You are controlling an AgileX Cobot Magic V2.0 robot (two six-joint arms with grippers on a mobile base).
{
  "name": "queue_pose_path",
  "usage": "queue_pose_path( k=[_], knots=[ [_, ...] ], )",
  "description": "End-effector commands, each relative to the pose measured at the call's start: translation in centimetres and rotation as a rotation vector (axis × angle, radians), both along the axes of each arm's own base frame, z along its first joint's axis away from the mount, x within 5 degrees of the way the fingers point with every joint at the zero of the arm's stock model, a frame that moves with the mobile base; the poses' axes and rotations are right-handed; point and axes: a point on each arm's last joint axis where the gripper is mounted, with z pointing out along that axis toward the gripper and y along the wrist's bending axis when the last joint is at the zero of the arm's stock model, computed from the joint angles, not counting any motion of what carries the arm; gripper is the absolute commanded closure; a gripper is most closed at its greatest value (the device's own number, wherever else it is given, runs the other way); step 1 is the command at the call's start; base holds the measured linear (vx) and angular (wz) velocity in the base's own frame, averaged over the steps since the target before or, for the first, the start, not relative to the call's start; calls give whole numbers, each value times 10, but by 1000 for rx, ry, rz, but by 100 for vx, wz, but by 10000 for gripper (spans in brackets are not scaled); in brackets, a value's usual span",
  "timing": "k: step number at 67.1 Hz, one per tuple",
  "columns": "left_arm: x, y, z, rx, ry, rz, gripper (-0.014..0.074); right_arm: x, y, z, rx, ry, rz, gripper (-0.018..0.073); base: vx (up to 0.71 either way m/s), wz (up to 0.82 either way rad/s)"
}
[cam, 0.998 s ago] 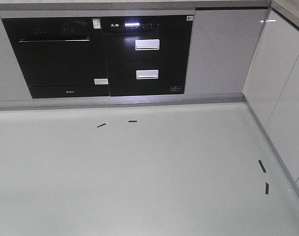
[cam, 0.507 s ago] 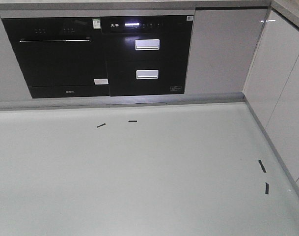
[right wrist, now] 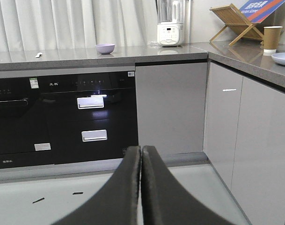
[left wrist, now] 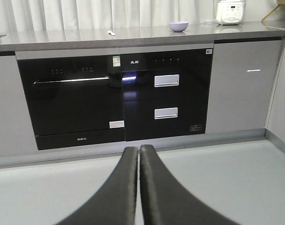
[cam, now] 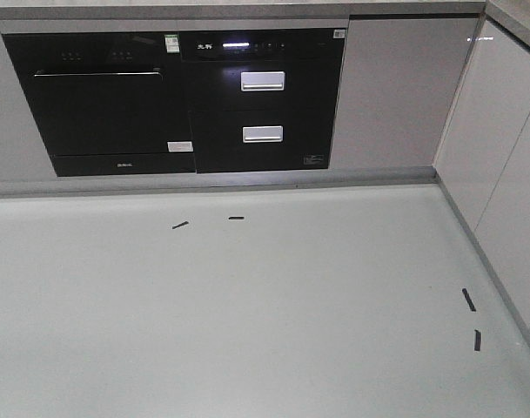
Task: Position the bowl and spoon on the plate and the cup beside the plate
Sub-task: 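Drive the base toward the grey countertop with both arms stowed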
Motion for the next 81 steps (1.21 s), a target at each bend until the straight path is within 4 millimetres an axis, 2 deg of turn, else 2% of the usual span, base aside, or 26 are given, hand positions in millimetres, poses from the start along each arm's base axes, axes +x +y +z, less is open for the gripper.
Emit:
queue_pose_path(
  k=[1, 81],
  knots=[
    [-1, -1, 10, -10, -95, -9, 603, -1, 0, 6, -14, -81, 1, 562, 8, 1],
    [-1, -1, 10, -10, -95, -9, 603, -1, 0, 6, -14, -81, 1, 562, 7, 6]
  ],
)
